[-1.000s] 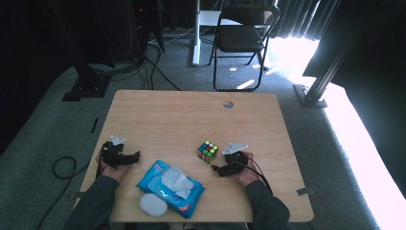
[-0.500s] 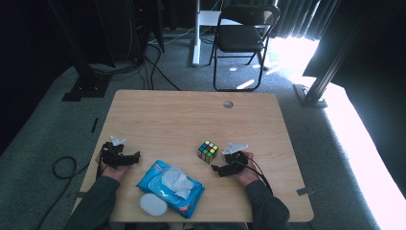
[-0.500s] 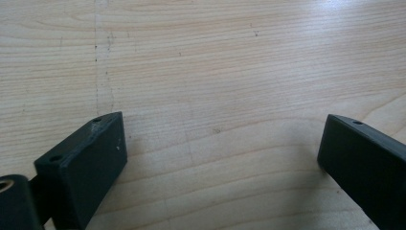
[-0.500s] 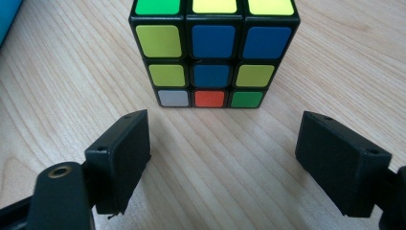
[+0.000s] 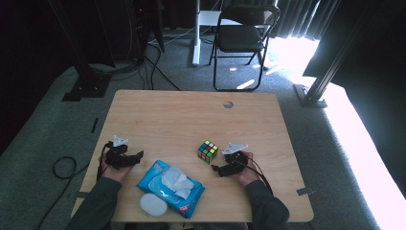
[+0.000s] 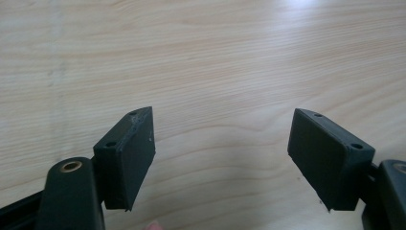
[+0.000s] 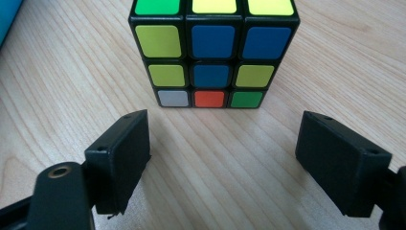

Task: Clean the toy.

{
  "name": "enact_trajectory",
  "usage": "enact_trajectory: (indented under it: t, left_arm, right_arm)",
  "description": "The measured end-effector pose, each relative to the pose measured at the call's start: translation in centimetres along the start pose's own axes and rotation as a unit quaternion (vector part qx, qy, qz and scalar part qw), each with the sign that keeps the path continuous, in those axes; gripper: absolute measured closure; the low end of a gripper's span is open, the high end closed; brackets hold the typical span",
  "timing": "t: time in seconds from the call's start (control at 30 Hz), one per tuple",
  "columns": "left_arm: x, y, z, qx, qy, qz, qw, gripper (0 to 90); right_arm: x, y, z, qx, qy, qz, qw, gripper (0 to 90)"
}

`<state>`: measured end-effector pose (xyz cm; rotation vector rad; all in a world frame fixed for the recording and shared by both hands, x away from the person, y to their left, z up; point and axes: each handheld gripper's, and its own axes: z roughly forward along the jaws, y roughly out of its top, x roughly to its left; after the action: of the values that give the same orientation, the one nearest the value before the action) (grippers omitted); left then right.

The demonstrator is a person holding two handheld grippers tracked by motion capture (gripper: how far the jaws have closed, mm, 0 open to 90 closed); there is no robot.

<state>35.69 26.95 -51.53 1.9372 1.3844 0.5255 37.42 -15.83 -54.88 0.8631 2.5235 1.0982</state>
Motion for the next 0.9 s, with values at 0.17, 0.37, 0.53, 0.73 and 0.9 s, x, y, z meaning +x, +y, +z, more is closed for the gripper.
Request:
enact_trajectory:
  t: [0.17,0.37,0.53,0.73,0.9]
  left_arm:
    - [-0.6,0.5,-1.3,-0.013,-0.027,0.002,0.9995,27.1]
    - [-1.0,0.9,-2.0,-0.006,-0.045,0.007,0.9989,27.2]
    - [-1.5,1.3,-2.8,-0.02,-0.066,0.0,0.9976,27.2]
    - [-2.4,1.9,-3.9,-0.035,-0.089,0.008,0.9954,27.1]
    - [-3.8,2.4,-4.6,-0.039,-0.104,0.037,0.9931,27.1]
  right_arm:
    - [0.0,0.0,0.0,0.0,0.0,0.0,1.0,19.1]
    - [0.0,0.0,0.0,0.0,0.0,0.0,1.0,19.1]
    - [0.0,0.0,0.0,0.0,0.0,0.0,1.0,19.1]
    - [0.0,0.0,0.0,0.0,0.0,0.0,1.0,19.0]
    - [0.0,0.0,0.0,0.0,0.0,0.0,1.0,19.1]
